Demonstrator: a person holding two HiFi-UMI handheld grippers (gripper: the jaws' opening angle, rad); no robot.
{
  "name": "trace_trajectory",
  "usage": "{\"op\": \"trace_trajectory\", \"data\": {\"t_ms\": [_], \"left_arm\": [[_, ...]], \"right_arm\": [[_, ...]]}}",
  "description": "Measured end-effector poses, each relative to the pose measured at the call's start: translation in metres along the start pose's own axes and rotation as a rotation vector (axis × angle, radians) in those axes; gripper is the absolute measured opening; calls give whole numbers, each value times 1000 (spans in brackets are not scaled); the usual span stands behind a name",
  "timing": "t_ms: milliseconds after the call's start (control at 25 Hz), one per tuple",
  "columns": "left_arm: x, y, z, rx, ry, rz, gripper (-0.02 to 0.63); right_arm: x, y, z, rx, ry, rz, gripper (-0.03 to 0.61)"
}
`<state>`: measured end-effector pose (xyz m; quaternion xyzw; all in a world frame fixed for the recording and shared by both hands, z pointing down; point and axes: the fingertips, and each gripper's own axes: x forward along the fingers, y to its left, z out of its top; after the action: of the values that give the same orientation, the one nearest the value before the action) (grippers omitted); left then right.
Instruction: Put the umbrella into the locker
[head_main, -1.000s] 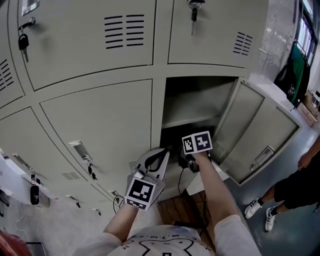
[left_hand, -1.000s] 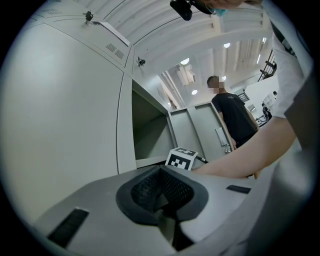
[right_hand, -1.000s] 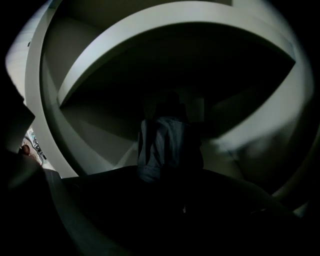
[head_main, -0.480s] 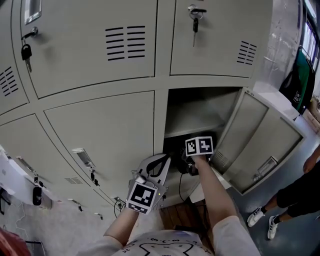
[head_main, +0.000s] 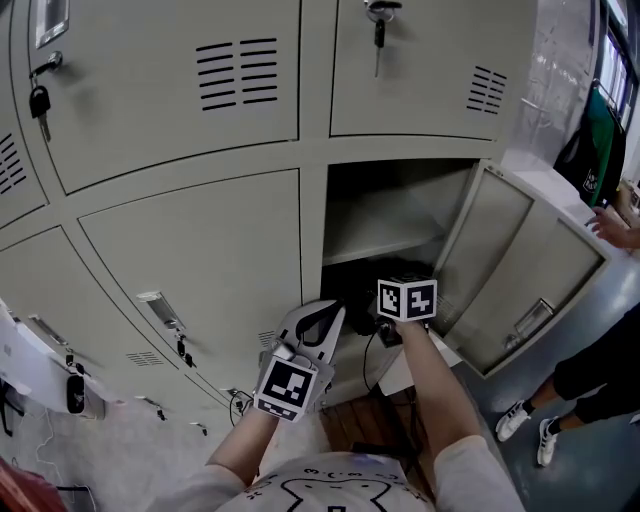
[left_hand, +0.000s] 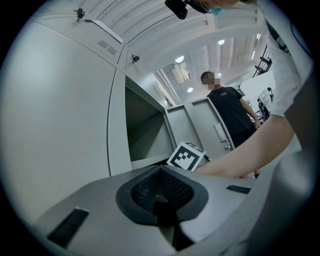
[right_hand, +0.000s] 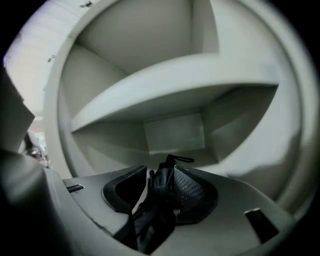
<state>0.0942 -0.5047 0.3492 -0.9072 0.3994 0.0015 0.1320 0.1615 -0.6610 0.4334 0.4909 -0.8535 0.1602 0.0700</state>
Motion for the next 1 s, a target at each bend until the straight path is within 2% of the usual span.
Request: {"op": "trace_trajectory", "data": {"t_ms": [200,360,720,920,960,1000], "left_arm": [[3,-5,-4,-13,3,-15,8],[3,-9,-7,-23,7,-30,8],[0,-21,-20,-59,22,-60,8],[-4,-28,-24,-88,18,-95,8],[-5,-30,-24,-91,13,-103,8],[-6,-31,-24,-94,8,-107,8]], "right_arm": [[-33,20,-8,-95,-19,28,186],[-56,24,-25,-146,-25,-7,186],[-88,45,-67,-166,-30,-49,186],[-106,56,-68,-140,-96,-84,186],[-112,60,-65,-140,-121,-93,180],[-118,62,-61,-140,-149,-106,97]]}}
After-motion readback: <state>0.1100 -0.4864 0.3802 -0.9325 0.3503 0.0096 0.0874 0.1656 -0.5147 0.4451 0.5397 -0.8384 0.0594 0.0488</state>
